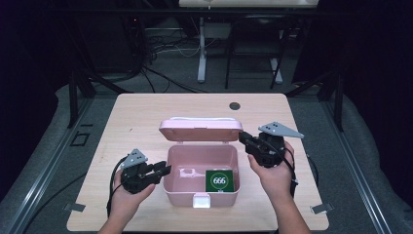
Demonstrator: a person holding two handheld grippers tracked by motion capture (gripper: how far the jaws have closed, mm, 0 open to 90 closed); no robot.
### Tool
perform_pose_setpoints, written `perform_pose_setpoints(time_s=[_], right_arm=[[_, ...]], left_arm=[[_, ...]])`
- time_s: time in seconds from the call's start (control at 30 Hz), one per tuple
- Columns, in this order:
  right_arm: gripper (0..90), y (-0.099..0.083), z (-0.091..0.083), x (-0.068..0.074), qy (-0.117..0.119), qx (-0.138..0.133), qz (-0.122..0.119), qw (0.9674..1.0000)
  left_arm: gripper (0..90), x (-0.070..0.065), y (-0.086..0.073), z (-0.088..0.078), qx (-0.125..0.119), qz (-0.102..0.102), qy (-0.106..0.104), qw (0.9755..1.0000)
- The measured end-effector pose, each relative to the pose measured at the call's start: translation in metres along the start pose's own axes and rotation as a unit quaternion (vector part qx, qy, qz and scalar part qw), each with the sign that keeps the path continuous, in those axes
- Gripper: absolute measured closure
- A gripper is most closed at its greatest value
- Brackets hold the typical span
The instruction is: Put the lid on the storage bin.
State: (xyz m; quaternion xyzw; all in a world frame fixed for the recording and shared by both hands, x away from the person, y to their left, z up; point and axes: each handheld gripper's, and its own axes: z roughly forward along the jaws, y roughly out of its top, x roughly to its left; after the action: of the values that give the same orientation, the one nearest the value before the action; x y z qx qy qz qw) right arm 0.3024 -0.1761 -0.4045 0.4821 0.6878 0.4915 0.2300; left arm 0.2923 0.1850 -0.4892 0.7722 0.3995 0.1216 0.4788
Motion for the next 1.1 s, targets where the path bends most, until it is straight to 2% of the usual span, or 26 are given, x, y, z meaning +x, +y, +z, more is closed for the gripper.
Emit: perform_pose_setpoints(time_s=[0.33,0.5,0.8,1.1], right_arm=[[86.0,-0.007,-0.004,0.001,0.005,-0.007,0.001,1.0],[85.8,-0.01,-0.005,0.002,0.008,-0.013,0.003,0.9999],[82.9,-0.013,-0.007,0.001,0.017,-0.008,0.0,0.9998],[81.0,-0.015,-0.007,0.0,0.026,-0.006,-0.001,0.9996]], left_arm=[[68.5,-0.001,0.0,0.0,-0.002,0.0,0.005,1.0],[65.9,0.0,0.0,-0.001,-0.004,-0.004,-0.001,1.0],[63.8,-0.006,0.007,-0.013,-0.025,0.005,0.003,0.9997],[63.4,-0.007,0.016,-0.03,-0.052,0.001,0.006,0.9986]])
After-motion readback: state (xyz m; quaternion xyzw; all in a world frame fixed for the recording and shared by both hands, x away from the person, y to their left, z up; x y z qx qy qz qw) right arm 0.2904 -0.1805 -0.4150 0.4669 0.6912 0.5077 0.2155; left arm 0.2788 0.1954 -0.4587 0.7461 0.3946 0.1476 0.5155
